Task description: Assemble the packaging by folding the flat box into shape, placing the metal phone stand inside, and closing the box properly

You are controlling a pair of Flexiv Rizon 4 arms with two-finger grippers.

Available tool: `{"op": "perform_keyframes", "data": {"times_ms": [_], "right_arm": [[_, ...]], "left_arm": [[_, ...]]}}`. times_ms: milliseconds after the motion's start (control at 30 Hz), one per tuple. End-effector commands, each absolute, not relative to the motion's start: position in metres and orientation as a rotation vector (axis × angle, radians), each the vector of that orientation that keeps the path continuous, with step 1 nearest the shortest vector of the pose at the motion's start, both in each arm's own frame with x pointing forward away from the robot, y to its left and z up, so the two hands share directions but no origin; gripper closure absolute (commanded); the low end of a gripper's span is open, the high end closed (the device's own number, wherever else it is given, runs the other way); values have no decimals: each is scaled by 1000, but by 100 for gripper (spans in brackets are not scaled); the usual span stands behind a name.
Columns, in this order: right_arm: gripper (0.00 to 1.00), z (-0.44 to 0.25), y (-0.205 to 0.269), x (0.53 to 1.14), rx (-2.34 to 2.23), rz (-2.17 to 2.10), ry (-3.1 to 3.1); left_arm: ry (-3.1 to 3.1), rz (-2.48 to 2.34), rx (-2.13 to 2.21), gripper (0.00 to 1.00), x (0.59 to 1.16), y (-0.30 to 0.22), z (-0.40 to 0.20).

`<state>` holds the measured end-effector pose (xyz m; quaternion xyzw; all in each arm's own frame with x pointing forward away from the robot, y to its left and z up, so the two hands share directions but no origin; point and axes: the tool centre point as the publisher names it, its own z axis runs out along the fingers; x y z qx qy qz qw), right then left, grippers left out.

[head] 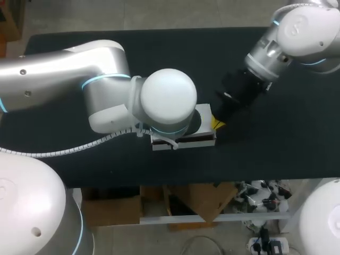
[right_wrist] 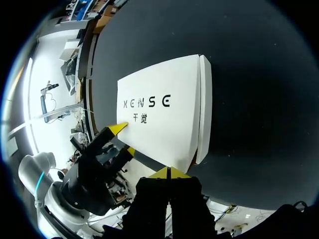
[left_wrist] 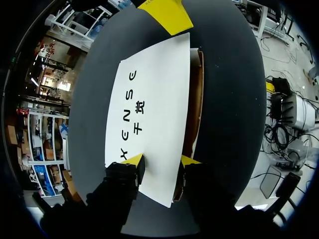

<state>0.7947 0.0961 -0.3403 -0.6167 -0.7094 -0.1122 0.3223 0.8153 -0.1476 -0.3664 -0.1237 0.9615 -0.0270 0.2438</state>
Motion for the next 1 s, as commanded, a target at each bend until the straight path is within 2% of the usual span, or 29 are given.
{"op": "perform_keyframes", "data": {"times_ms": [33,1000], "right_arm": [[100,-345,98,799,-1613,-282,-1856],[100,-357,98,803,-1618,-256,-1830]], "left_arm": [[2621,-64,-341,59,814,-150,-367],[2627,-69,-346,58,814,-148,-368]]}}
